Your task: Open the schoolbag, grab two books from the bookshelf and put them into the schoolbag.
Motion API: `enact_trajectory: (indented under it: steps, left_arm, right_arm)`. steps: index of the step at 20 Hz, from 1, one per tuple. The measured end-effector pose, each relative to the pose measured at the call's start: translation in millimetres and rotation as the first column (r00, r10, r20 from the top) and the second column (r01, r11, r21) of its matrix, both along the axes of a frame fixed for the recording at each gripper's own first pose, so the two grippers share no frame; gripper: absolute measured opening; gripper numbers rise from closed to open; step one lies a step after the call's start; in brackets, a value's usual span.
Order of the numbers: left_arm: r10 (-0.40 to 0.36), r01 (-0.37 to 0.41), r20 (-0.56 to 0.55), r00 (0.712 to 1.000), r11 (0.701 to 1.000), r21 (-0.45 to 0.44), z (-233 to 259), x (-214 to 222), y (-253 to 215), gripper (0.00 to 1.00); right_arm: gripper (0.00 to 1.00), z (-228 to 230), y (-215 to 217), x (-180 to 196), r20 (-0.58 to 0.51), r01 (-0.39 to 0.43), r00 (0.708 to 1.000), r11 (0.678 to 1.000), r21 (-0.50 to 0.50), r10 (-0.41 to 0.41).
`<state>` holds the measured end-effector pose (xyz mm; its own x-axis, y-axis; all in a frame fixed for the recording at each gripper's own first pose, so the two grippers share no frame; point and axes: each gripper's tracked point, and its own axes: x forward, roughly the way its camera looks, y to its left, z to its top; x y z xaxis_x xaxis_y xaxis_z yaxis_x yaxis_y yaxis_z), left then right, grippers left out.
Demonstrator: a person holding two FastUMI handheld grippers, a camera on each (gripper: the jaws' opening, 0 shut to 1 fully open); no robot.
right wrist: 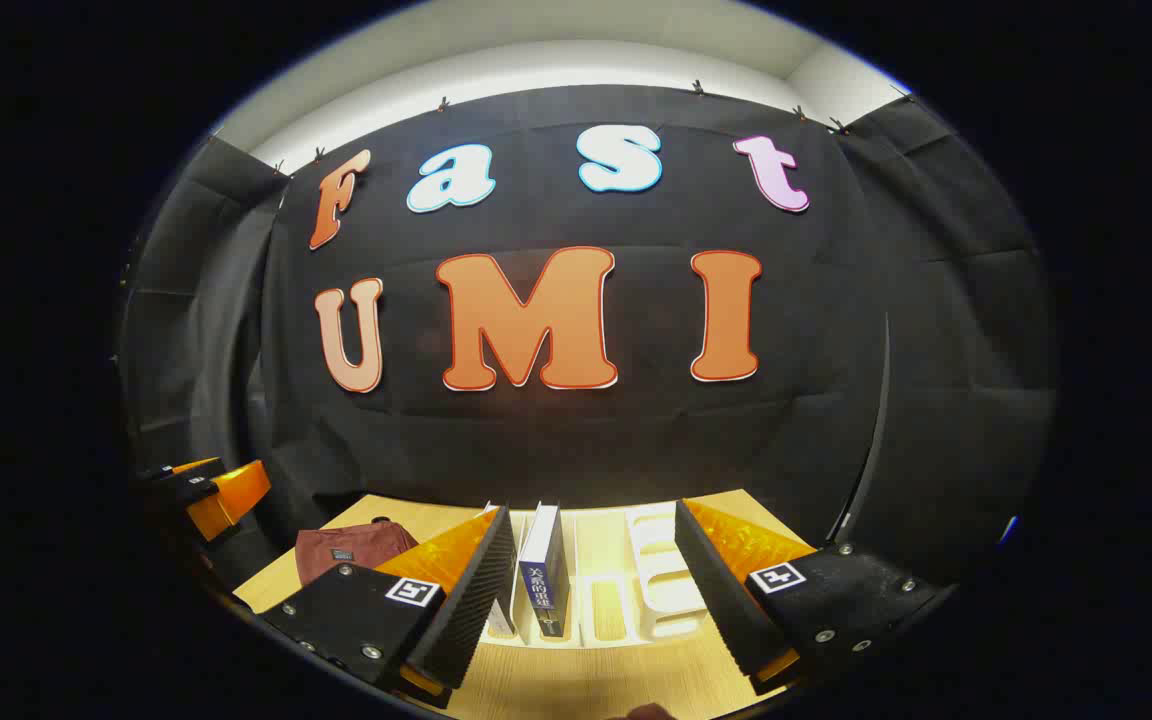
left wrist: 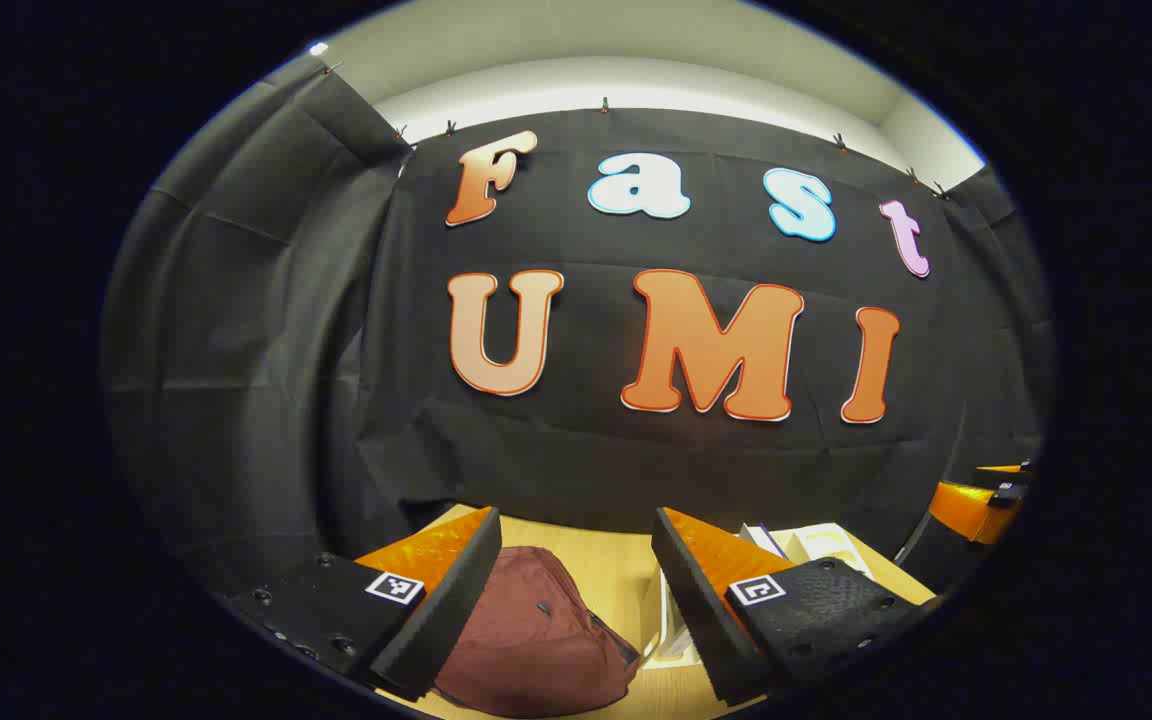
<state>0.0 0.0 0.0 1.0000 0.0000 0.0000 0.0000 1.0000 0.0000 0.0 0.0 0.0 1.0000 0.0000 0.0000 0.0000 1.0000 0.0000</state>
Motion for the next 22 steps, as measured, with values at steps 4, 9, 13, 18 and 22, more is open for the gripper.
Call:
enact_trajectory:
  steps: [4, 9, 13, 18, 22]
  left_arm:
    - [0.009, -0.011, 0.037, 0.999, 0.999, 0.033, 11.3, -4.3, 2.9, 0.94]
    - [-0.072, 0.074, 0.033, 0.997, 0.997, -0.038, 12.8, -1.9, -16.1, 0.95]
    - [-0.092, 0.094, 0.038, 0.995, 0.995, -0.047, 14.4, -4.5, -21.7, 0.95]
    - [-0.030, 0.028, 0.041, 0.999, 0.998, 0.050, 22.9, -3.0, -7.5, 0.94]
    - [-0.005, 0.004, 0.032, 0.999, 1.000, 0.031, 19.5, -3.0, 0.3, 0.95]
  right_arm:
    - [0.96, 2.2, -0.6, -1.0, 0.005, 0.011, 1.000, 0.999, 0.044, -0.012]
    - [1.00, 23.9, -13.8, -1.3, 0.080, 0.081, 0.993, 0.995, 0.062, -0.085]
    - [0.96, 24.0, -7.3, -1.0, 0.083, 0.070, 0.994, 0.996, 0.052, -0.074]
    - [0.96, 16.3, 3.5, -2.5, 0.049, 0.019, 0.999, 0.998, 0.060, -0.022]
    - [0.96, 7.1, 0.1, 0.6, 0.002, 0.020, 1.000, 0.998, 0.065, -0.020]
